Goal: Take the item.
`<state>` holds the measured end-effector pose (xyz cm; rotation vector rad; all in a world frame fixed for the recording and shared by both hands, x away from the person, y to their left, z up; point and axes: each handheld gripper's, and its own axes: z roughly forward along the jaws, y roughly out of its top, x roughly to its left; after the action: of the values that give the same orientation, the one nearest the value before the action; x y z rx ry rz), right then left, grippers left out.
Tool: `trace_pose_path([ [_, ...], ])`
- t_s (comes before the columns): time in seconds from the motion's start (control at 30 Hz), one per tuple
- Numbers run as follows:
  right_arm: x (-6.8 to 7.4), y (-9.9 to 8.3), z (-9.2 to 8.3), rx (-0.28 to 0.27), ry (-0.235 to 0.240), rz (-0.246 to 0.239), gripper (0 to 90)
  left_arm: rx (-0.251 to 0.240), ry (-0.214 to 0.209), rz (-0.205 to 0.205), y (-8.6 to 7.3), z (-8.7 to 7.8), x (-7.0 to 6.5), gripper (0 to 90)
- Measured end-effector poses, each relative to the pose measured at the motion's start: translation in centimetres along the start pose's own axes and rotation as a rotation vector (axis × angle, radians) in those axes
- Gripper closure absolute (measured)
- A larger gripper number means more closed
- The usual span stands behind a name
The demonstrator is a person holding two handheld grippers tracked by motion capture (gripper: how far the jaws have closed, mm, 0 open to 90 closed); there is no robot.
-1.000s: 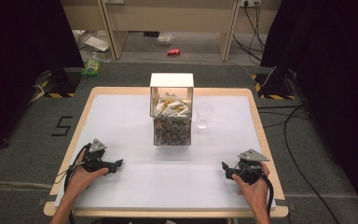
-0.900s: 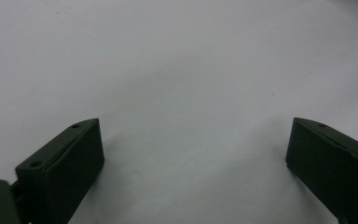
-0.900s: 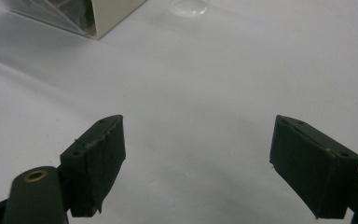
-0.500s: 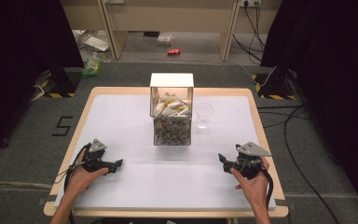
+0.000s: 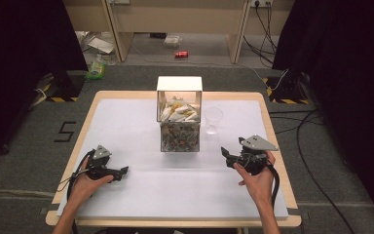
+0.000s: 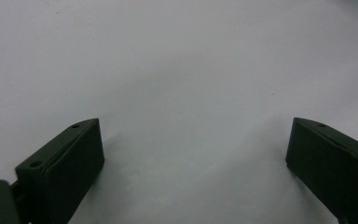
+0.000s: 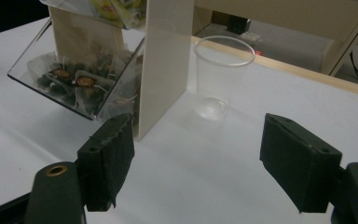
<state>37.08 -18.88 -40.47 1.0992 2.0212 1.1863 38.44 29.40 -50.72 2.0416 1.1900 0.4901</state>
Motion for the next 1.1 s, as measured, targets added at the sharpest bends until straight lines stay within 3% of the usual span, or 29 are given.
trace_pose_path([
  [0.47,1.9,4.0,0.0,-0.057,0.061,-0.068,33.0,0.001,-0.001,-0.001,0.0,0.0,0.0,3.2],
  [0.87,2.4,6.5,-0.8,-0.11,0.068,-0.085,37.8,0.001,-0.001,-0.001,0.0,0.0,0.0,3.1],
  [1.1,3.0,7.8,-0.4,-0.14,0.085,-0.115,40.1,0.001,0.0,-0.001,0.0,0.0,0.0,3.1],
])
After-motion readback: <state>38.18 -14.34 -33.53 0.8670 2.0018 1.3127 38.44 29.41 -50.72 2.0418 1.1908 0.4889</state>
